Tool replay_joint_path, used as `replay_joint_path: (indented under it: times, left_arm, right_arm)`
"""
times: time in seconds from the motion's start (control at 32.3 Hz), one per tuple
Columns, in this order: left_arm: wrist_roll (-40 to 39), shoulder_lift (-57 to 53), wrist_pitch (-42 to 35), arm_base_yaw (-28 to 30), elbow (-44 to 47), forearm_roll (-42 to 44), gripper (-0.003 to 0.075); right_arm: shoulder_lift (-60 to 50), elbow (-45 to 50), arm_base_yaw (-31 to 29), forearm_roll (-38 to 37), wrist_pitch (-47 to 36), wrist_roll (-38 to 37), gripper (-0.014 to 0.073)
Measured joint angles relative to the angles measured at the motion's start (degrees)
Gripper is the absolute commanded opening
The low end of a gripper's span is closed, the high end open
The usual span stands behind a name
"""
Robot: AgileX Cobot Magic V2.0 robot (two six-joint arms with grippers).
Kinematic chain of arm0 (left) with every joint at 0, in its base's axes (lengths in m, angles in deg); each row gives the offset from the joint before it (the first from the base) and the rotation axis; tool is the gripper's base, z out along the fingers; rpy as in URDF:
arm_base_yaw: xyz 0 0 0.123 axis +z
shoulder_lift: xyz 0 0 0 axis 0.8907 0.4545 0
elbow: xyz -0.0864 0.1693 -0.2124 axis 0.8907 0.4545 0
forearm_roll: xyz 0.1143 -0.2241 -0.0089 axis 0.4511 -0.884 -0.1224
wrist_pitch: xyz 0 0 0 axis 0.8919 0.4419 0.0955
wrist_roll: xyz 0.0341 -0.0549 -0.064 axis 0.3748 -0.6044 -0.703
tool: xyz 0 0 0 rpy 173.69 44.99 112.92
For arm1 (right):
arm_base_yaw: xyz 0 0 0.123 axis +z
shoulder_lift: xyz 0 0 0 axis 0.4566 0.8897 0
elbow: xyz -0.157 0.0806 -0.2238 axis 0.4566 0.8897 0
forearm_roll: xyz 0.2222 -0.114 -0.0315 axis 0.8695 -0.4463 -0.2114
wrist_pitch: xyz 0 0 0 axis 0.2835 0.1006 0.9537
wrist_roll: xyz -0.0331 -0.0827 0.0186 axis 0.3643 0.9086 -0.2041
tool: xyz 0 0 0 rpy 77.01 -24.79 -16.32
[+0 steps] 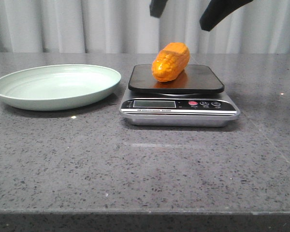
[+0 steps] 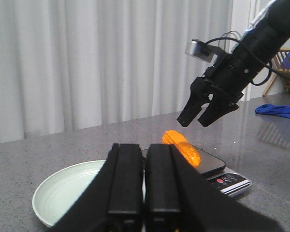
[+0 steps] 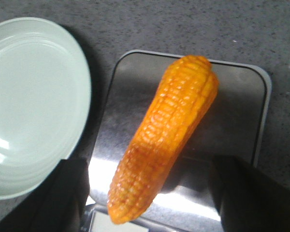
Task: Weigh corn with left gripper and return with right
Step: 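Lower the right gripper over the corn cob on the scale and close, then lift the corn cob with the right gripper and carry it over the plate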
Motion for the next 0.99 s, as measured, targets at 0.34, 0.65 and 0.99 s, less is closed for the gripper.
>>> replay_joint_path:
  times: [0.34, 0.65, 0.99]
  left_arm:
    - [0.00, 0.00, 0.00, 0.00, 0.00, 0.00, 0.0133]
    - [0.00, 0.00, 0.00, 0.00, 0.00, 0.00, 0.0133]
    - [0.00, 0.00, 0.00, 0.00, 0.00, 0.00, 0.0133]
  right_arm:
    - [12.97, -11.24, 0.84, -4.40, 10.53, -10.58, 0.0599]
    - [17.21, -13.94, 0.84, -4.58, 11.89, -11.45, 0.0148]
    - [17.66, -17.12, 5.25, -0.50, 4.45, -7.03, 0.0147]
